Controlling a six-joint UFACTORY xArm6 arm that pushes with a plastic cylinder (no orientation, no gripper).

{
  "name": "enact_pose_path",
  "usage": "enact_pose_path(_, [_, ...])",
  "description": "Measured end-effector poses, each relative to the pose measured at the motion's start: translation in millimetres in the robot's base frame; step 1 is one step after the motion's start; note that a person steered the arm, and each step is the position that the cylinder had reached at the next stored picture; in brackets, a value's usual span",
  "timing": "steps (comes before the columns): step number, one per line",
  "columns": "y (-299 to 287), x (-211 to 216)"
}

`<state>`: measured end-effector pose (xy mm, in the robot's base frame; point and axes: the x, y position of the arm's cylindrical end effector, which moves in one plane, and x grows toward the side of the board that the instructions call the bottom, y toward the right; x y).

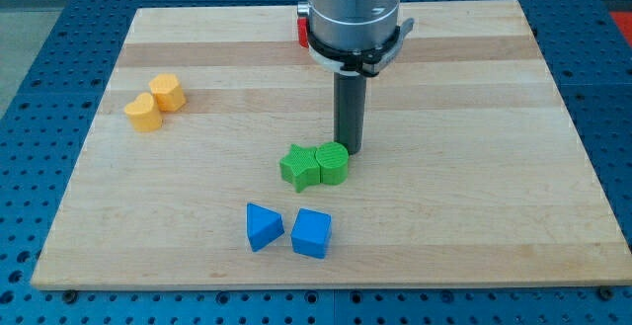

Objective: Move the green star bottom left to the green circle

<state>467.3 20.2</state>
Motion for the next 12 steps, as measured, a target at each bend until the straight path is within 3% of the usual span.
enact_pose_path(2, [49.6,23.8])
enact_pose_path(5, [47.7,34.4])
enact_pose_path(12, [-75.9,28.3])
